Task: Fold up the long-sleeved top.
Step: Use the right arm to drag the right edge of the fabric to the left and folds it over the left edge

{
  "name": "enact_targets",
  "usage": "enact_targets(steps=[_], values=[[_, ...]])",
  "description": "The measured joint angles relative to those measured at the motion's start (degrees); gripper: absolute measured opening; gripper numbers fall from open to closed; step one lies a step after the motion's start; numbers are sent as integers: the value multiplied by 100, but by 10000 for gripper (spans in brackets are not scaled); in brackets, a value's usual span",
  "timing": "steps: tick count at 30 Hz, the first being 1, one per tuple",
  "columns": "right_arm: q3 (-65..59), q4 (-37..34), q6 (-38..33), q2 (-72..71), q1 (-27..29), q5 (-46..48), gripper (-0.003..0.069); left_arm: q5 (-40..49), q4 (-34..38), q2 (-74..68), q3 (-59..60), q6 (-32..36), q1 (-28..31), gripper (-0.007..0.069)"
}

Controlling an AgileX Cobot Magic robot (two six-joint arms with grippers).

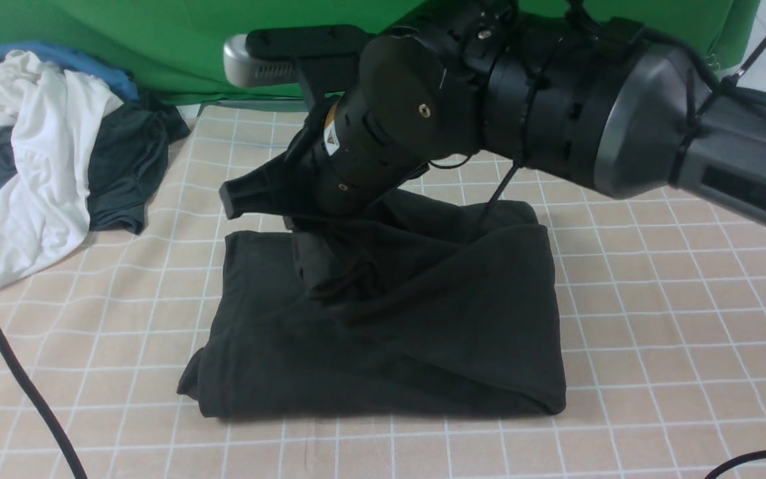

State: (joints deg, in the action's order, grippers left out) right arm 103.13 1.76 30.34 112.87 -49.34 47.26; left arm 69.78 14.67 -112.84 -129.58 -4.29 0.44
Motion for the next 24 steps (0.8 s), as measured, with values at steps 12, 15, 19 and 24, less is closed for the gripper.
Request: enact_targets(steps=[12,15,19,24], values=[[0,-546,-7,631,-324,-926,120,0,-6,0,0,0,0,16],[5,-651,-3,777,-375,-1174,157,0,-17,0,0,0,0,16],[5,-721,4,870,-408,-1291,272,0,-27,0,0,0,0,16],[62,-739,-276,839,-393,-1157,532,0,-31,-19,0,-16,0,16]])
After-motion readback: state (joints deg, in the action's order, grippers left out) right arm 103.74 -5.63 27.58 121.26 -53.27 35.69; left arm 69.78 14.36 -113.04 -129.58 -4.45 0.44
